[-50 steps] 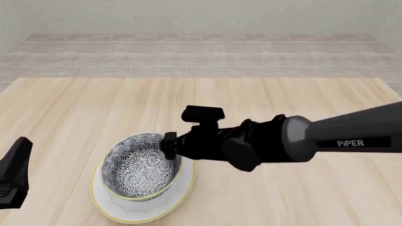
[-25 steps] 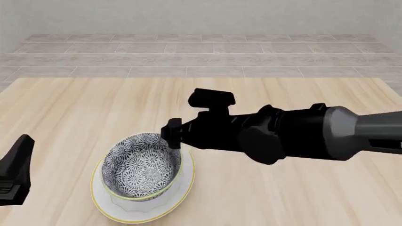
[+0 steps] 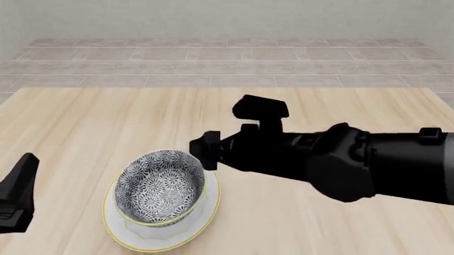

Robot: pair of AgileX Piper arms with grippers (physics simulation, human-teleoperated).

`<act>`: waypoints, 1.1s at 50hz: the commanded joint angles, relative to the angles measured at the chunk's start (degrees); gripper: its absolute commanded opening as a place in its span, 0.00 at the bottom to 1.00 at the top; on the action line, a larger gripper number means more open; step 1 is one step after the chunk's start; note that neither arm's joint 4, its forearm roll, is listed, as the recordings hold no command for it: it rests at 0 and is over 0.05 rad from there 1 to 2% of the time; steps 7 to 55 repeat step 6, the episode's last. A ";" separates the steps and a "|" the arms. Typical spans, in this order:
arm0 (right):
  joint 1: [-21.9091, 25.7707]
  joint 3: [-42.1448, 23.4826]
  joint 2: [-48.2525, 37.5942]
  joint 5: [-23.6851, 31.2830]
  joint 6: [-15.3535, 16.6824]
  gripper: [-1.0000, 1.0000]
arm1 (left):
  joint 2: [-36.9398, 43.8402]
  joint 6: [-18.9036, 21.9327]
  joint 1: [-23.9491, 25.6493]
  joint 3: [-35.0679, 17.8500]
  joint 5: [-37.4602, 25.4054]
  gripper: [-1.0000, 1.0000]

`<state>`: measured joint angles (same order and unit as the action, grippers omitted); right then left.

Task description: Put the bowl on the plate.

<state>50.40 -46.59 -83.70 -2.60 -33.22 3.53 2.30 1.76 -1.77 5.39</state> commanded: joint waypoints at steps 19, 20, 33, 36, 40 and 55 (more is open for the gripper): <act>1.31 9.30 7.66 -6.12 -2.62 1.00 | -3.12 0.61 0.08 -0.84 -4.09 1.00; 1.31 9.30 7.66 -6.12 -2.62 1.00 | -3.12 0.61 0.08 -0.84 -4.09 1.00; 1.31 9.30 7.66 -6.12 -2.62 1.00 | -3.12 0.61 0.08 -0.84 -4.09 1.00; 1.31 9.30 7.66 -6.12 -2.62 1.00 | -3.12 0.61 0.08 -0.84 -4.09 1.00; 1.31 9.30 7.66 -6.12 -2.62 1.00 | -3.12 0.61 0.08 -0.84 -4.09 1.00; 1.31 9.30 7.66 -6.12 -2.62 1.00 | -3.12 0.61 0.08 -0.84 -4.09 1.00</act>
